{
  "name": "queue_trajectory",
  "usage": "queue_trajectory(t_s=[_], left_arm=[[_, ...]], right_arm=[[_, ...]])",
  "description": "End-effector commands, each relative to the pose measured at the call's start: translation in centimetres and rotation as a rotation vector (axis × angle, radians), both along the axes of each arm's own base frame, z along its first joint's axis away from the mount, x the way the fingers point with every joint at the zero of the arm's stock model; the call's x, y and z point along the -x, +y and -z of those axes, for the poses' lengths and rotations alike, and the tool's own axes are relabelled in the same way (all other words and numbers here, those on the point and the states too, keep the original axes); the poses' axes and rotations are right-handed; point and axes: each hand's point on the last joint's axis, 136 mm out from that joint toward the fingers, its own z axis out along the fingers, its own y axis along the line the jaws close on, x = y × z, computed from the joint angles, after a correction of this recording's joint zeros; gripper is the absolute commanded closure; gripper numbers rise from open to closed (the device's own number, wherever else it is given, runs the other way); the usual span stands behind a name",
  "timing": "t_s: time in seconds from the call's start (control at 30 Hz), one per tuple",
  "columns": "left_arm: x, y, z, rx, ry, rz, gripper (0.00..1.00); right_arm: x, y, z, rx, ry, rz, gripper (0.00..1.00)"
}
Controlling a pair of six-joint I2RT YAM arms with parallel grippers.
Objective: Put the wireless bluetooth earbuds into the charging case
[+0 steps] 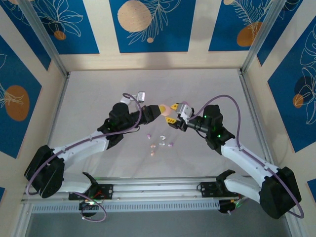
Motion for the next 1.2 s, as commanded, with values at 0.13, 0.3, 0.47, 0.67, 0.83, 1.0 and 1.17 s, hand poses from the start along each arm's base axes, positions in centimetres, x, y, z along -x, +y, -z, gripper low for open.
queue_trajectory(t_s=[0.13, 0.3, 0.47, 0.67, 0.83, 1.0, 1.17], left_arm=[[0.8, -0.1, -2.6, 0.05, -0.054, 0.038, 0.87], [0.9, 0.0, -2.6, 0.042, -0.061, 0.033, 0.85], [1.2, -0.1, -2.9, 0.016, -0.1, 0.05, 0.7], [1.2, 0.2, -2.5, -0.036, -0.131, 0.039, 0.55], [1.2, 0.2, -2.7, -0.031, -0.124, 0.037, 0.82], [1.2, 0.1, -2.9, -0.015, -0.115, 0.043, 0.89], [1.3, 0.1, -3.3, 0.0, -0.112, 0.046, 0.89]], right_arm=[[-0.1, 0.9, -2.8, -0.058, -0.04, -0.057, 0.55], [-0.2, 0.9, -2.8, -0.057, -0.029, -0.062, 0.61], [0.8, 1.2, -2.5, -0.046, 0.033, -0.122, 0.66], [1.9, 1.4, -2.0, -0.033, 0.108, -0.186, 0.67], [1.7, 1.4, -1.7, -0.026, 0.101, -0.176, 0.6], [1.1, 1.4, -2.0, -0.031, 0.074, -0.146, 0.53], [1.0, 1.5, -2.3, -0.038, 0.073, -0.148, 0.49]])
